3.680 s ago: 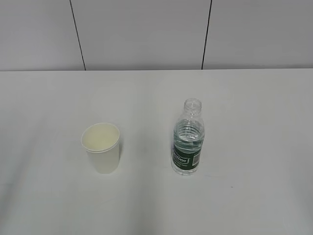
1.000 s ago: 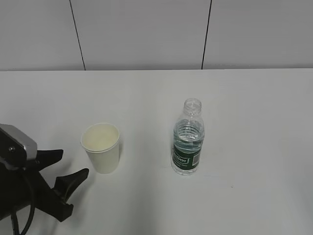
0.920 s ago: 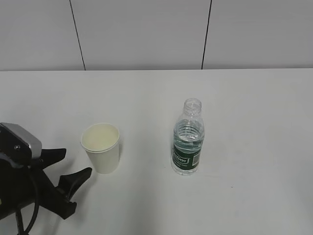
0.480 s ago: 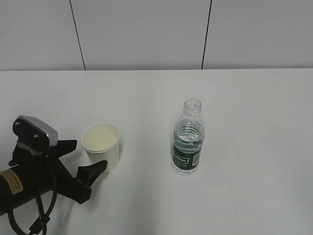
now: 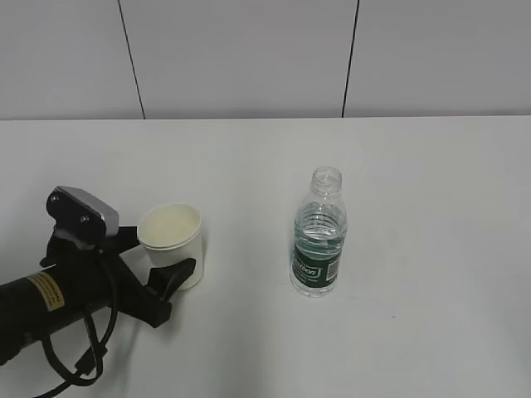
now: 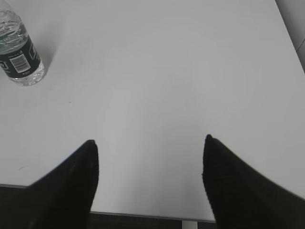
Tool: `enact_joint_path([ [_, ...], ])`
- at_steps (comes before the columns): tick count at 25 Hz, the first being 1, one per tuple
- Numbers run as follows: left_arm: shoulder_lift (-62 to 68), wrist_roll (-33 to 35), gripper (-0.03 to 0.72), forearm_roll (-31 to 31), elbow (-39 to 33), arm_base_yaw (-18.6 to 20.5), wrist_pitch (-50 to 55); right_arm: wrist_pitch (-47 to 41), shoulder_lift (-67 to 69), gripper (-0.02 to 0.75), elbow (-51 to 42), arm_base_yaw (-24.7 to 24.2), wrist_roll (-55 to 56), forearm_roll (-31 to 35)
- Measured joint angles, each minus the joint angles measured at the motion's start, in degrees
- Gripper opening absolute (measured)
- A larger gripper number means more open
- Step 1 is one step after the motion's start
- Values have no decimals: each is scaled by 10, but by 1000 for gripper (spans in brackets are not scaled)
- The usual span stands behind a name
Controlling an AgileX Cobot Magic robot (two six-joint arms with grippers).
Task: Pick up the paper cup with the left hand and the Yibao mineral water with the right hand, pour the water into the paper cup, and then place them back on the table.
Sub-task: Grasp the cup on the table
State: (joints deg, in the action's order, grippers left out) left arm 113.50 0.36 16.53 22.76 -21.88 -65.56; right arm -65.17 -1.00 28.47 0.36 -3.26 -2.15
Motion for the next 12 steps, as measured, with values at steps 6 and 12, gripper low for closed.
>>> enact_joint_path([
  [6, 12, 0, 598, 12, 20, 0, 0, 0, 0, 499, 0, 0, 0, 0],
  [12, 26, 0, 594, 29, 25, 0, 0, 0, 0, 499, 0, 0, 0, 0],
])
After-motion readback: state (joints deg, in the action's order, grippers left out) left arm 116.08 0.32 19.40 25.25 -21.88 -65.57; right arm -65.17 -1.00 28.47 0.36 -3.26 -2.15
